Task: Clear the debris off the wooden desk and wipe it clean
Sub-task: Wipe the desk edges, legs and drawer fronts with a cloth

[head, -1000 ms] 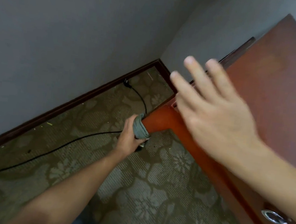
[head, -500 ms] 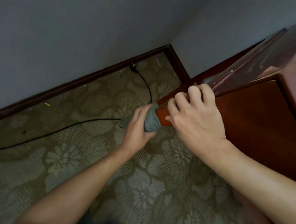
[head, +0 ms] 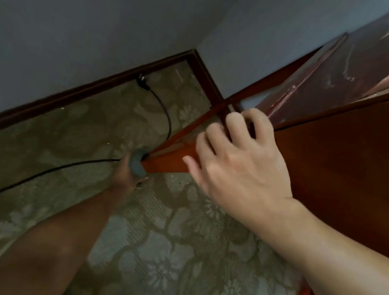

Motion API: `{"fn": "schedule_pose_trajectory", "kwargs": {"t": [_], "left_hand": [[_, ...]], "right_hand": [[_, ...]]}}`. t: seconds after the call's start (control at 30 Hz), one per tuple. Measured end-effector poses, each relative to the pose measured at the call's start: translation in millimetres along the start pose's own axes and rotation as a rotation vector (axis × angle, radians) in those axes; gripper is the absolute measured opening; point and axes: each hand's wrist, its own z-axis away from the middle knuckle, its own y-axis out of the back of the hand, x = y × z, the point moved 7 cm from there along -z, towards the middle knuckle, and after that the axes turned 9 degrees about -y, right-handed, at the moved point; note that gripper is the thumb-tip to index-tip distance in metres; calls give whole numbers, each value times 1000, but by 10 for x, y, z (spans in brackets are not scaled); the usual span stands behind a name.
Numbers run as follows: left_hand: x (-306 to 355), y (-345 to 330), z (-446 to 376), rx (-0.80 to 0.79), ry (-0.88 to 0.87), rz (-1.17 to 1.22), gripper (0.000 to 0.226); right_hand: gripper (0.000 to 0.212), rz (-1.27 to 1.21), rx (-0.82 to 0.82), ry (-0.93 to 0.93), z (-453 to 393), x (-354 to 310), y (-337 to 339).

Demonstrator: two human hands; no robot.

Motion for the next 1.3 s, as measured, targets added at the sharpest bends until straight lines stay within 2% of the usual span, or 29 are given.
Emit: {"fn": "schedule_pose_trajectory", "kwargs": {"t": [0.03,0.07,0.13,0.23,0.33,0.4,0.5,0.6,0.7,0.73,0.83,0.9,0.93,0.97,1.03,1.1,1.2,1.23,1.3], "left_hand": [[-84,-19,-87,3,28,-62,28],[-119,-31,-138,-41,37,-147,46],[-188,-87,-225,-58,140,-145,67],[-179,-135,-201,-5,184,12,71],[-263,-110,84,118,444,356,75],[40,-42,301,165,474,377,70],[969,17,704,152,290,406,60],[1933,31,1203,136,3,373,59],[2429,-169,1493,-24,-216,145,87],[2460,-194,1479,-32,-255,69,93],[2469,-13,1251,52,-251,-148,81],[2457,183,1090,33,-211,-101,80],[2490,293,1050,4,-184,-55,79],[2554,381,1023,-26,-177,-13,75],[2852,520,1091,-68,-193,23,68],[3293,606,1274,-117,-302,49,67],[3929,688,1574,-217,-606,6,74],[4023,701,1574,-237,-668,-85,78],[4052,750,1436,-227,-684,-317,78]], "right_hand": [[56,1,0,-2,3,16,-17],[57,-4,2,-12,7,28,-29],[58,-16,20,-27,34,20,-41],[60,-41,43,-31,29,1,-38],[62,-68,22,-51,8,32,-15],[59,-85,19,-78,-5,30,-2],[48,-95,-16,-99,-21,17,2],[31,-191,-16,-147,25,37,18],[18,-429,-57,-201,144,82,195],[18,-518,-44,-251,209,168,335],[23,-649,79,-316,416,647,921],[25,-654,192,-414,504,1186,1234],[26,-640,196,-494,509,1486,1256],[30,-632,142,-597,456,1763,1191],[52,-693,-130,-805,295,2149,801],[73,-828,-364,-906,154,2229,363],[76,-912,-430,-932,128,2139,7],[76,-918,-430,-942,155,2119,-15],[73,-924,-434,-958,190,2122,11]]}}
